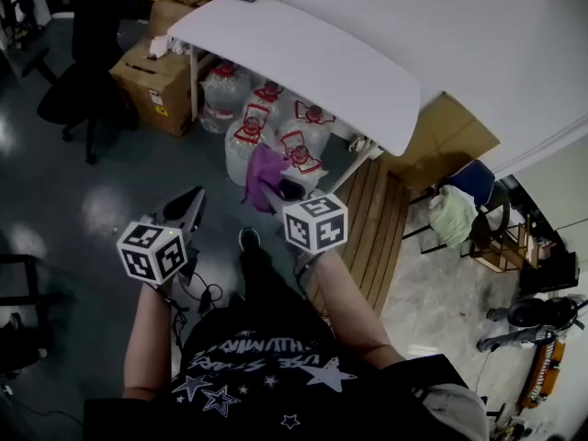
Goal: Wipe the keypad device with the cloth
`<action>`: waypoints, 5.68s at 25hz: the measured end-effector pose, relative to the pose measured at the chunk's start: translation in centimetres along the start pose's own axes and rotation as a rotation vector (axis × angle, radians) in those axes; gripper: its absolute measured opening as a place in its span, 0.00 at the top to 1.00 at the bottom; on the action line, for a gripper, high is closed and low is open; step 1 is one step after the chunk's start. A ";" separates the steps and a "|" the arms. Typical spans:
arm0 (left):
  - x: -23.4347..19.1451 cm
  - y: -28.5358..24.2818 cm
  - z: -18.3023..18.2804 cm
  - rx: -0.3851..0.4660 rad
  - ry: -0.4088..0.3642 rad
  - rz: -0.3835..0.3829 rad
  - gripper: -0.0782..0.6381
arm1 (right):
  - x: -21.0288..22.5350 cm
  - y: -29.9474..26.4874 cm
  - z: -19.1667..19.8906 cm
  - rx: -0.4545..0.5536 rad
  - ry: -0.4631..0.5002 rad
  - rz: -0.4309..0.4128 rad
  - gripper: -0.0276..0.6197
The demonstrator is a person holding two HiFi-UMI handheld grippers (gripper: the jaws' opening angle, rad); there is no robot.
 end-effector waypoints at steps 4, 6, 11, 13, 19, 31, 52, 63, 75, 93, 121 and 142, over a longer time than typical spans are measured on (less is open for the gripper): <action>-1.4 -1.8 -1.0 0.006 0.008 -0.026 0.88 | 1.7 -2.5 -1.1 -0.006 0.000 -0.036 0.81; -2.2 -3.1 -1.7 0.017 0.009 -0.035 0.88 | 2.9 -3.9 -1.8 -0.010 0.006 -0.053 0.81; -4.2 -6.8 -3.5 0.026 -0.002 -0.045 0.88 | 6.7 -7.2 -3.9 -0.008 -0.004 -0.064 0.81; -5.2 -8.1 -4.4 0.027 0.005 -0.055 0.88 | 8.1 -8.7 -4.9 -0.006 -0.012 -0.069 0.81; -7.5 -12.3 -7.4 0.033 0.014 -0.080 0.88 | 12.5 -12.3 -7.9 -0.012 -0.023 -0.079 0.81; -12.7 -19.6 -12.4 0.044 0.026 -0.127 0.88 | 19.0 -20.0 -13.2 -0.028 -0.013 -0.128 0.81; -18.9 -25.4 -16.0 0.046 0.021 -0.131 0.88 | 24.0 -27.3 -15.8 -0.050 -0.034 -0.133 0.81; -28.7 -27.8 -19.2 0.008 0.039 -0.027 0.88 | 23.0 -34.4 -18.0 -0.066 -0.080 -0.031 0.81; -42.5 -29.4 -25.0 -0.012 0.042 0.070 0.88 | 20.1 -45.1 -23.0 -0.084 -0.138 0.094 0.81; -53.4 -31.7 -27.8 -0.069 0.050 0.185 0.88 | 17.5 -52.4 -25.1 -0.085 -0.180 0.225 0.81; -61.0 -49.4 -38.7 -0.096 -0.039 0.219 0.88 | 35.4 -65.2 -35.2 -0.018 -0.235 0.236 0.81; -67.1 -65.1 -47.3 -0.128 -0.043 0.184 0.88 | 51.2 -76.2 -45.4 -0.038 -0.190 0.195 0.81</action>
Point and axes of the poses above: the fingertips, and each gripper's own axes: y backward along the fingers, x to its right, z out of its underside, the point moved 10 cm from there along y, backward along the fingers
